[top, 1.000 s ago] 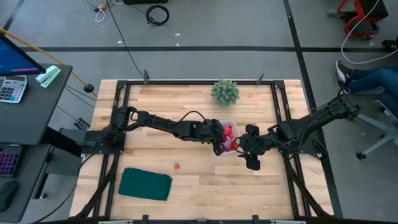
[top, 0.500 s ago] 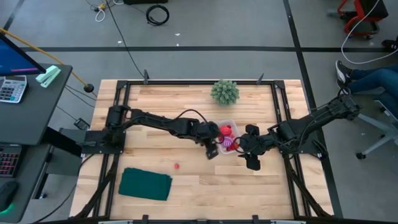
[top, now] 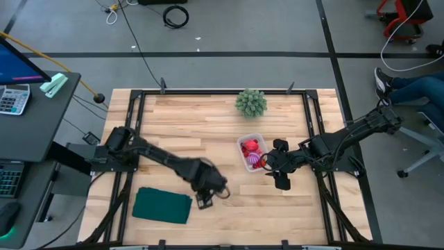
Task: Pick and placing Produce into tupperware
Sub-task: Put the pink peach into the transparent bin
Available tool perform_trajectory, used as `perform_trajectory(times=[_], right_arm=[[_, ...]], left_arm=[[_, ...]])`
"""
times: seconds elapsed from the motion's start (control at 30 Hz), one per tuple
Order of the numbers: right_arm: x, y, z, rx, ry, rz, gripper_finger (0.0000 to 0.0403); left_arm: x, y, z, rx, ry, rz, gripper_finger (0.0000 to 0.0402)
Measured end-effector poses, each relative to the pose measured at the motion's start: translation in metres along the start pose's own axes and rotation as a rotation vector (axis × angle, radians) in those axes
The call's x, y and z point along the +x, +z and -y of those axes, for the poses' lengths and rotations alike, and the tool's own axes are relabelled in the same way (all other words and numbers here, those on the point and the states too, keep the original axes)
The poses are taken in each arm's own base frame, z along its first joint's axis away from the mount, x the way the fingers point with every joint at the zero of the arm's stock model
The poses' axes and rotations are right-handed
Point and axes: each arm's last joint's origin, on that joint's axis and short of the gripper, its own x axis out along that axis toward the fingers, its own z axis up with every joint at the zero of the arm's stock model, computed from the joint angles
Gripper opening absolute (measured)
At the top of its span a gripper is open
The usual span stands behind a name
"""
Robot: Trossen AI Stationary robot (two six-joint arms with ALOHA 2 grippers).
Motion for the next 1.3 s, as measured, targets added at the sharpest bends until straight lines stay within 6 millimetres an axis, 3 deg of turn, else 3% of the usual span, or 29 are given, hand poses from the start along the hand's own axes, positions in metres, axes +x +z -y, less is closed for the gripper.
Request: perform_trajectory(times=[0.23, 0.43, 0.67, 0.9, 1.13, 1.3], right_arm=[[0.000, 0.001, 0.000, 0.012, 0.003, 0.006, 0.0236], [0.000, 0.001, 0.000, 0.020, 0.003, 0.006, 0.0236], [0.000, 0.001, 0.000, 0.019, 0.003, 0.005, 0.0236], [0.000, 0.000, 0.000, 0.018, 0.002, 0.005, 0.0236], [0.000, 0.000, 0.000, 0.017, 0.002, 0.005, 0.0236], [0.000, 0.000, 0.000, 0.017, 0.002, 0.005, 0.0236]], left_arm=[[0.004, -0.025, 0.013, -0.012, 0.238, 0.070, 0.0211], [0.025, -0.031, 0.006, -0.170, 0.235, 0.093, 0.0236], [0.045, -0.040, -0.005, -0.247, 0.239, 0.099, 0.0228], [0.055, -0.041, -0.008, -0.250, 0.207, 0.127, 0.0200], [0.055, -0.039, -0.006, -0.250, 0.183, 0.147, 0.0134], [0.052, -0.022, -0.006, -0.272, 0.117, 0.227, 0.0093]])
